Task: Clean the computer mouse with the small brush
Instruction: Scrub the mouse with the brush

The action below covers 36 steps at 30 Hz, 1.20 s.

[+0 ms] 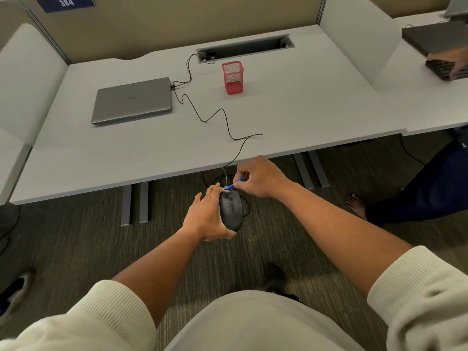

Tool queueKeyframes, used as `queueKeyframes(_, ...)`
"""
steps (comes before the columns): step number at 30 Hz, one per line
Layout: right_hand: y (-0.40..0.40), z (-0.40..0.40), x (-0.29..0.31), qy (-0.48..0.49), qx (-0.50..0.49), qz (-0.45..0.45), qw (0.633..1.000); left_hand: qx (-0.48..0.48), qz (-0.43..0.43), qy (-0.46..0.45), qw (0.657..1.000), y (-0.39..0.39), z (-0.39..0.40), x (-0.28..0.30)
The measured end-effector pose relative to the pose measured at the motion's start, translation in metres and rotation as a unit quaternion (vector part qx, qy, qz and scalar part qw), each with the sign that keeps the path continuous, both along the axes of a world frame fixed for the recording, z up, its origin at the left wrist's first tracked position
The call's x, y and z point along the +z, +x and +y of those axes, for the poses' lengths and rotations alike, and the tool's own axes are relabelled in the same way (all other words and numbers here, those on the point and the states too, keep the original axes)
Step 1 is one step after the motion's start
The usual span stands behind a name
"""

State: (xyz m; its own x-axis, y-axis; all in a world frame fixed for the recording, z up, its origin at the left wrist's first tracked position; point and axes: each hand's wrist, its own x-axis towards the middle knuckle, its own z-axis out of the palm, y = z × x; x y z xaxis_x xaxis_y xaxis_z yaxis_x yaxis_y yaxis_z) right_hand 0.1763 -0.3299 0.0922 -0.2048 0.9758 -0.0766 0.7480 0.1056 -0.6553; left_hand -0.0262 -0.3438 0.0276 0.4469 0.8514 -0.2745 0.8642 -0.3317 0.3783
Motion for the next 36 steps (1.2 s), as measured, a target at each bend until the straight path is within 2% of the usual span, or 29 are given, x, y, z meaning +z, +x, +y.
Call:
queueKeyframes(5, -0.002, -0.001, 0.0, -0.078, 0.074, 0.03, 0.994, -0.003, 0.013, 0.015, 1.0, 0.002, 0.002, 0.0)
queueKeyframes(10, -0.001, -0.001, 0.002, 0.017, -0.001, -0.003, 1.0, -0.001, 0.015, 0.017, 1.0, 0.002, 0.002, -0.001)
queueKeyframes(17, 0.001, -0.011, 0.01, -0.082, 0.105, 0.016, 0.991, -0.009, 0.024, 0.018, 1.0, -0.002, 0.0, -0.001)
queueKeyframes(22, 0.008, -0.006, 0.012, 0.01, 0.013, -0.048, 0.999, -0.009, 0.016, 0.024, 1.0, 0.001, -0.002, 0.0)
queueKeyframes(27, 0.013, -0.012, 0.015, -0.13, 0.086, -0.001, 0.988, -0.011, 0.019, 0.025, 0.999, 0.002, -0.004, 0.0)
queueKeyframes(33, 0.014, -0.01, 0.014, 0.01, -0.012, -0.068, 0.998, -0.008, 0.016, 0.021, 1.0, 0.005, -0.005, 0.001)
queueKeyframes(36, 0.014, -0.011, 0.014, -0.064, 0.036, -0.046, 0.996, -0.014, 0.016, 0.025, 0.999, 0.006, -0.006, 0.001)
